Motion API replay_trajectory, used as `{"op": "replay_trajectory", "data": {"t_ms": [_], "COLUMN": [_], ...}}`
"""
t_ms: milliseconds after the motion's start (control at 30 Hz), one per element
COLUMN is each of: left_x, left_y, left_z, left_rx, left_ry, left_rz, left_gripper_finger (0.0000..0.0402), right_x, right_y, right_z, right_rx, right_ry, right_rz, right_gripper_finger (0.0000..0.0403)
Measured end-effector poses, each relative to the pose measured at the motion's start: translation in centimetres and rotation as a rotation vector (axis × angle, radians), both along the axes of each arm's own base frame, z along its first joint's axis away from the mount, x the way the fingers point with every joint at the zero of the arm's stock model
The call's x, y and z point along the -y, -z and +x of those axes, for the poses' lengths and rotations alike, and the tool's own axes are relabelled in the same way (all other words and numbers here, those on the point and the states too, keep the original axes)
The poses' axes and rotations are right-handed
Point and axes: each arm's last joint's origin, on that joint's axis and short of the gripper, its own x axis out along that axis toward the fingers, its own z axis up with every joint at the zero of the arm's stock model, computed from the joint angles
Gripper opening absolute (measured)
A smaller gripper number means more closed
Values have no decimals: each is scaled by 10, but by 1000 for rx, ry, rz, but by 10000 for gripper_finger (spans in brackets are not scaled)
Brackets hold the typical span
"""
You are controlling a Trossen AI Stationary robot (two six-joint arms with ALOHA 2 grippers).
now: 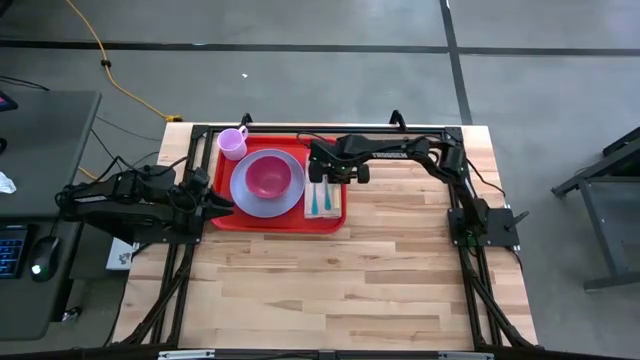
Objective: Set up tray
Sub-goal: Put the yellow table knife on the white table napkin to the right of the blue fork
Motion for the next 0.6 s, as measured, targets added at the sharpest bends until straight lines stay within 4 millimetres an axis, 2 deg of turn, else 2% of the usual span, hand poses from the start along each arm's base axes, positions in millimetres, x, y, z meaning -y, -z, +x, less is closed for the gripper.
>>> {"op": "replay_trajectory", "data": {"t_ms": [300,600], "left_x": [0,1], "left_y": [0,0], "left_z": [0,0], "left_rx": [0,0], "left_ry": [1,24], "left_rz": [0,-9], "left_gripper_finger": [179,179], "right_x": [1,2], "right_y": [0,11], "right_z": [4,6], "right_rx": [37,28], "right_ry": [24,21], "right_rz": [-7,8], "right_gripper_finger": [17,20]}}
